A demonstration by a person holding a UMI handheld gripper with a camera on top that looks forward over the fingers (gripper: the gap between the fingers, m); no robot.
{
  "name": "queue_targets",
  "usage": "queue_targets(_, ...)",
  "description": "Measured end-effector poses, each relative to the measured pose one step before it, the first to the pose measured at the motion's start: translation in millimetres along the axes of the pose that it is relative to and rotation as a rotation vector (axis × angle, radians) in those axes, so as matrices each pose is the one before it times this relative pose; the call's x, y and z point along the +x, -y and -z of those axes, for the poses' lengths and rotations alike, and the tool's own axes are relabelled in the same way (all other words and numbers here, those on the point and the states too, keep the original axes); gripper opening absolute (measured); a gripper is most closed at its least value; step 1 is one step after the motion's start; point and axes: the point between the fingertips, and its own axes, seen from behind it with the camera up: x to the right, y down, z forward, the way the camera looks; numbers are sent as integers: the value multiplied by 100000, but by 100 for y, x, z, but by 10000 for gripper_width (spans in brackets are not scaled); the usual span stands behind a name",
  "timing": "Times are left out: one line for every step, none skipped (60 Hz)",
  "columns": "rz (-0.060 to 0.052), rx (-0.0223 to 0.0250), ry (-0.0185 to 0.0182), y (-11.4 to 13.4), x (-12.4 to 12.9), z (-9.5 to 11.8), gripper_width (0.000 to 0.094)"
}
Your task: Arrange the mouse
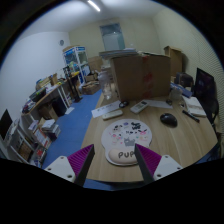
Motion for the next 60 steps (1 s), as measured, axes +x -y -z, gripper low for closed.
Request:
queue_targets(-236,67,-176,48,-99,29,829)
queue_targets(-144,-61,-79,-19,74,14,828)
queue_targets(-150,-108,-90,-52,90,31,825)
queue_targets(-193,0,-137,-34,101,34,829)
queue_targets(-192,13,-231,-23,161,27,827)
queue_targets(-171,106,-321,4,228,56,825)
queue_targets(-169,118,-377,8,250,58,828)
queue_targets(-66,96,-334,-25,474,21,826)
queue_targets(-176,33,-422,6,139,94,826)
queue_targets(17,-14,-323,-37,538,44,827)
queue_targets(-43,-39,-342,-11,376,78,828)
queue_targets(-15,-92,-276,105,524,-235,826)
queue_targets(14,-166,-397,-127,387,288,827)
queue_targets(77,-139,-385,-35,494,-13,824)
queue_targets(144,-118,-397,-38,546,-36,822)
queue_targets(257,-149,-418,-19,565,-49,825)
queue_targets(350,-172,-505,-26,662,-92,824)
queue_targets(391,-199,-612,-8,735,-112,821)
queue_targets(410,-38,-682,29,783,-242,821)
queue_targets(424,-169,-633,7,741,-91,823)
queue_targets(538,24,-678,40,841,-274,823)
queue_targets(535,-51,-646,4,839,-266,823)
queue_targets(389,-262,-770,-1,672,-240,822)
queue_targets(394,-112,-656,-61,1094,-410,820)
queue_targets(335,-212,-871,-44,704,-242,823)
queue_targets(361,-270,-675,-98,1139,-506,820)
queue_targets(284,-624,-913,-105,762,-321,823)
queue_targets(410,-657,-735,-169,1190,-624,822)
queue_targets(512,-635,-812,-123,977,-515,823)
queue_targets(609,-468,-900,-65,794,-389,824)
queue_targets(760,-305,-617,-28,1141,-647,818)
queue_targets(831,-275,-750,-3,741,-408,819)
queue_targets(865,-84,-491,43,864,-598,819)
queue_targets(956,129,-356,92,882,-651,825)
queue_targets(956,291,-314,148,872,-618,823)
queue_targets(804,255,-180,152,844,-684,822)
queue_targets(696,109,-147,107,783,-692,820)
queue_targets(609,-123,-159,96,618,-581,822)
queue_targets(406,-210,68,15,633,-717,820)
queue_targets(362,-275,318,76,764,-971,822)
queue_targets(180,-134,384,57,470,-705,821)
queue_targets(14,116,548,130,392,-703,822)
queue_targets(5,245,591,146,370,-683,823)
queue_targets(57,133,541,116,341,-715,821)
queue_targets(48,-231,488,30,297,-671,820)
queue_targets(130,-417,412,11,316,-655,822)
queue_targets(145,-218,368,24,301,-734,821)
queue_targets(317,-26,363,68,243,-616,821)
queue_targets(253,216,308,96,255,-597,820)
queue_targets(252,133,269,97,240,-556,821)
queue_targets(213,-52,306,64,195,-537,816)
queue_targets(203,-346,418,-2,137,-519,819)
queue_targets(244,-459,493,-44,99,-498,821)
queue_targets(407,-712,712,-110,21,-403,841)
queue_targets(31,2159,1132,613,-88,-366,836)
queue_targets(615,1026,841,359,-64,-285,818)
queue_targets(607,-135,436,154,-4,-223,836)
queue_targets(823,243,593,185,18,-272,826)
queue_targets(648,838,668,375,-16,-310,821)
queue_targets(645,-186,505,104,19,-282,815)
